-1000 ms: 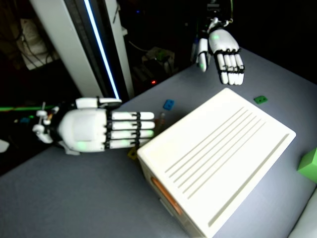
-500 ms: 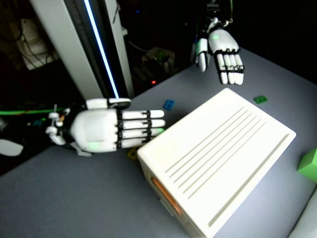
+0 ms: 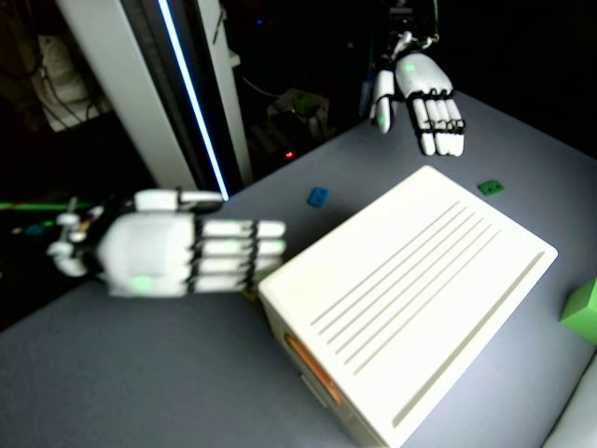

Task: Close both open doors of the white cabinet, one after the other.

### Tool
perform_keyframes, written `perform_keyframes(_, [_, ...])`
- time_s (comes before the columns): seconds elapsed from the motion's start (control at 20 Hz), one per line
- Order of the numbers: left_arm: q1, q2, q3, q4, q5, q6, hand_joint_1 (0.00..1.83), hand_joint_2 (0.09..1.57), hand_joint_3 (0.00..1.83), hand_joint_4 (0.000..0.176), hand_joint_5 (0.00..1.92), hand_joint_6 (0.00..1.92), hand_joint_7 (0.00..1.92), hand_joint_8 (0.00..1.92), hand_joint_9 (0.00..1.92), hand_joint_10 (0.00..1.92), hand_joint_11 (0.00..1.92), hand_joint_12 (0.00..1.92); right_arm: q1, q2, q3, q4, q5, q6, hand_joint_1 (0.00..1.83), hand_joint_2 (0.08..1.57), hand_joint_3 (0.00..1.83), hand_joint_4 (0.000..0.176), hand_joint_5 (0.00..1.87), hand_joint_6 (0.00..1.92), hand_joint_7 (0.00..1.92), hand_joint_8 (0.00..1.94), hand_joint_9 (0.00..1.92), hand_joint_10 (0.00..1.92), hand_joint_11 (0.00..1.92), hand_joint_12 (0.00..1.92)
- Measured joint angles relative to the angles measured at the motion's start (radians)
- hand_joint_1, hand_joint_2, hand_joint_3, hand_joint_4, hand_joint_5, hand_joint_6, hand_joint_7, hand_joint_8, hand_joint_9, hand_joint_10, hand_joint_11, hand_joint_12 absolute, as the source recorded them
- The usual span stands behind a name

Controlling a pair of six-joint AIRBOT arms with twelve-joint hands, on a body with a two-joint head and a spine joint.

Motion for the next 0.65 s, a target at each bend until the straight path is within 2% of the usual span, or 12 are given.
perform_keyframes(0.05, [0.002, 0.0, 0.0, -0.005, -0.003, 0.0, 0.0, 1.56, 0.03, 0.0, 0.07, 0.0, 0.02, 0.0, 0.01, 0.0, 0.0, 0.15, -0.024, 0.005, -0.006, 0.022, 0.02, 0.0, 0.0, 1.43, 0.0, 0.0, 0.03, 0.01, 0.0, 0.0, 0.0, 0.0, 0.0, 0.0])
perform_keyframes(0.1, [0.003, 0.0, 0.001, -0.016, -0.012, 0.0, 0.0, 1.54, 0.0, 0.0, 0.1, 0.0, 0.04, 0.0, 0.03, 0.0, 0.0, 0.24, -0.05, 0.008, -0.006, 0.05, 0.047, -0.004, 0.0, 1.42, 0.0, 0.0, 0.04, 0.01, 0.0, 0.0, 0.0, 0.0, 0.0, 0.0])
perform_keyframes(0.2, [0.003, 0.0, 0.01, -0.032, -0.034, 0.0, 0.0, 1.49, 0.0, 0.0, 0.05, 0.0, 0.01, 0.0, 0.01, 0.0, 0.0, 0.28, -0.095, 0.019, -0.006, 0.128, 0.09, -0.027, 0.0, 1.43, 0.0, 0.0, 0.05, 0.01, 0.0, 0.0, 0.0, 0.0, 0.01, 0.01])
perform_keyframes(0.3, [-0.011, -0.001, 0.023, -0.056, -0.066, -0.001, 0.0, 1.51, 0.0, 0.0, 0.01, 0.0, 0.01, 0.0, 0.02, 0.0, 0.0, 0.3, -0.109, 0.026, -0.006, 0.228, 0.141, -0.053, 0.0, 1.44, 0.0, 0.0, 0.03, 0.0, 0.0, 0.0, 0.0, 0.0, 0.01, 0.0])
perform_keyframes(0.35, [-0.026, -0.001, 0.035, -0.059, -0.089, -0.002, 0.0, 1.53, 0.01, 0.0, 0.0, 0.0, 0.0, 0.0, 0.0, 0.0, 0.0, 0.15, -0.109, 0.026, -0.006, 0.263, 0.177, -0.071, 0.0, 1.45, 0.0, 0.0, 0.03, 0.01, 0.0, 0.0, 0.0, 0.0, 0.03, 0.01])
perform_keyframes(0.4, [-0.039, -0.002, 0.041, -0.064, -0.116, -0.001, 0.0, 1.53, 0.0, 0.0, 0.0, 0.0, 0.0, 0.0, 0.0, 0.0, 0.0, 0.09, -0.109, 0.026, -0.006, 0.283, 0.212, -0.085, 0.0, 1.44, 0.0, 0.0, 0.04, 0.01, 0.0, 0.0, 0.0, 0.0, 0.05, 0.02])
perform_keyframes(0.45, [-0.051, -0.006, 0.052, -0.065, -0.137, -0.002, 0.0, 1.52, 0.0, 0.019, 0.02, 0.0, 0.0, 0.0, 0.0, 0.0, 0.0, 0.02, -0.108, 0.026, -0.005, 0.296, 0.241, -0.101, 0.0, 1.46, 0.01, 0.0, 0.06, 0.01, 0.01, 0.0, 0.0, 0.0, 0.05, 0.02])
perform_keyframes(0.5, [-0.062, -0.008, 0.056, -0.071, -0.144, -0.004, 0.0, 1.56, 0.02, 0.03, 0.03, 0.01, 0.0, 0.0, 0.0, 0.0, 0.0, 0.0, -0.107, 0.026, -0.005, 0.314, 0.272, -0.104, 0.0, 1.46, 0.0, 0.0, 0.05, 0.01, 0.0, 0.0, 0.0, 0.0, 0.01, 0.0])
perform_keyframes(0.55, [-0.068, -0.01, 0.066, -0.068, -0.146, -0.019, 0.0, 1.55, 0.01, 0.017, 0.0, 0.0, 0.0, 0.0, 0.0, 0.0, 0.0, 0.0, -0.105, 0.025, 0.0, 0.335, 0.306, -0.105, 0.18, 1.46, 0.0, 0.0, 0.09, 0.01, 0.06, 0.01, 0.03, 0.01, 0.01, 0.01])
perform_keyframes(0.6, [-0.073, -0.017, 0.072, -0.071, -0.15, -0.036, 0.0, 1.55, 0.01, 0.017, 0.0, 0.0, 0.0, 0.0, 0.0, 0.0, 0.0, 0.0, -0.097, 0.025, 0.001, 0.356, 0.326, -0.105, 0.18, 1.46, 0.0, 0.0, 0.09, 0.01, 0.06, 0.01, 0.03, 0.01, 0.01, 0.01])
perform_keyframes(0.65, [-0.073, -0.02, 0.076, -0.072, -0.161, -0.047, 0.0, 1.42, 0.0, 0.069, 0.0, 0.0, 0.0, 0.0, 0.0, 0.0, 0.0, 0.0, -0.075, 0.025, 0.003, 0.371, 0.338, -0.106, 0.33, 1.48, 0.0, 0.0, 0.05, 0.01, 0.04, 0.01, 0.01, 0.0, 0.0, 0.0])
